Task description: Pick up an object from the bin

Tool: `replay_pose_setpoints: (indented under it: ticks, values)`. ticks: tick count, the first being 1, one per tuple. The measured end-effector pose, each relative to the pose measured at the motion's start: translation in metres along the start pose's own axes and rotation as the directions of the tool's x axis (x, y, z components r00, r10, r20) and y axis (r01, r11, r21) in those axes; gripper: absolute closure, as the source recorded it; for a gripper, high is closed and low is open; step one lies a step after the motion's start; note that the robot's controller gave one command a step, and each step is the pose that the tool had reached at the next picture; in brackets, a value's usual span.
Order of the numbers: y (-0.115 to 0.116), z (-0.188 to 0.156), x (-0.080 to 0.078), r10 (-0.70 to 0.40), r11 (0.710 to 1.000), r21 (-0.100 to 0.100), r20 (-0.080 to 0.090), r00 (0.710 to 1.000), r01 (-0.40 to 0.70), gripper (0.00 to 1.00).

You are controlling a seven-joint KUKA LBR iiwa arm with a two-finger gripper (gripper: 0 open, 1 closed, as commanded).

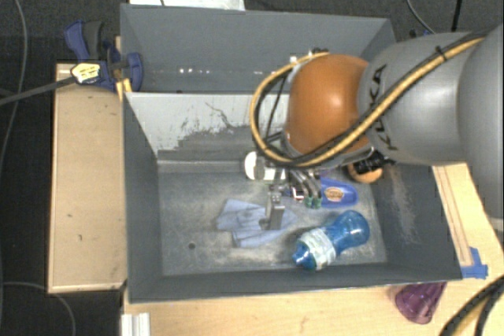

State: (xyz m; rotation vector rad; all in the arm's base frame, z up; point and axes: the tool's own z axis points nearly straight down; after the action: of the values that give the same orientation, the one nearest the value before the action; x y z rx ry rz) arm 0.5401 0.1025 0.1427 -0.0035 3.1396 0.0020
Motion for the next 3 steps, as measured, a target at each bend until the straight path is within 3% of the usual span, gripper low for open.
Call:
replay_pose_setpoints:
  ticks: [1, 2, 3]
  values:
    - [0.003, 0.015, 0.010, -0.099, 0.995, 0.000, 0.004, 0.995, 0.099, 0.00]
    - [0.009, 0.072, 0.017, -0.385, 0.923, -0.001, 0.001, 0.923, 0.385, 1.00]
    - [0.009, 0.072, 0.017, -0.383, 0.924, -0.001, 0.001, 0.924, 0.383, 1.00]
